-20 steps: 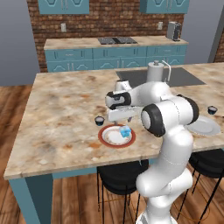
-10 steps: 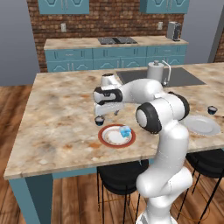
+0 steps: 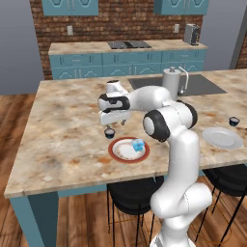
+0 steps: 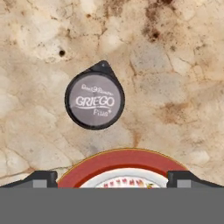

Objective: Place two yogurt containers on each plate.

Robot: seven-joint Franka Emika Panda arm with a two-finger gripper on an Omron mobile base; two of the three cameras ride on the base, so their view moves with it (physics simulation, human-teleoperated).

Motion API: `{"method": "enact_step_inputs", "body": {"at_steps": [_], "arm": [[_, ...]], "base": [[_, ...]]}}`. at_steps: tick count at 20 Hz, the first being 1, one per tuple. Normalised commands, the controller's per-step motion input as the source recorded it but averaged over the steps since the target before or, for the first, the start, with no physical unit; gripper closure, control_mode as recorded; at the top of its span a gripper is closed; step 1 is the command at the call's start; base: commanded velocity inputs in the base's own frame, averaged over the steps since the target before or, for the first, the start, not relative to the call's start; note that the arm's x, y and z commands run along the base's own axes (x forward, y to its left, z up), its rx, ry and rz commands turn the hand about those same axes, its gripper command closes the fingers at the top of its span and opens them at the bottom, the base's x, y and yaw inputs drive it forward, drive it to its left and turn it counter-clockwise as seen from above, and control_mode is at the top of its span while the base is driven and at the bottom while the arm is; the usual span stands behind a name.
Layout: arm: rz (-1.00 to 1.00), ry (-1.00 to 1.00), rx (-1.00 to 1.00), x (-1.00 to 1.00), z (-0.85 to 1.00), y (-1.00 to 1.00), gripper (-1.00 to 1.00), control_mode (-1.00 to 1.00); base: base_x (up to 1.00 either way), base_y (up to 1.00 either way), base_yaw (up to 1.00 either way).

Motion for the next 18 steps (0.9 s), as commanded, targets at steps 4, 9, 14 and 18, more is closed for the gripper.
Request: {"method": "enact_step_inputs", "body": {"at_steps": [4, 9, 14, 18], "arm": [[0.00, 0.00, 0.00, 0.03, -0.37, 0.16, -1.00, -1.00], [0.00, 0.00, 0.07, 0.12, -0.22, 0.04, -1.00, -1.00], [0.00, -0.02, 0.00, 0.25, -0.17, 0.03, -1.00, -1.00], [-0.01, 0.00, 0.00, 0.13, -0.02, 0.25, -1.00, -1.00]], "base": [[0.00, 0.00, 0.00], [0.00, 0.00, 0.00], [0.00, 0.00, 0.00], [0.00, 0.00, 0.00]]}}
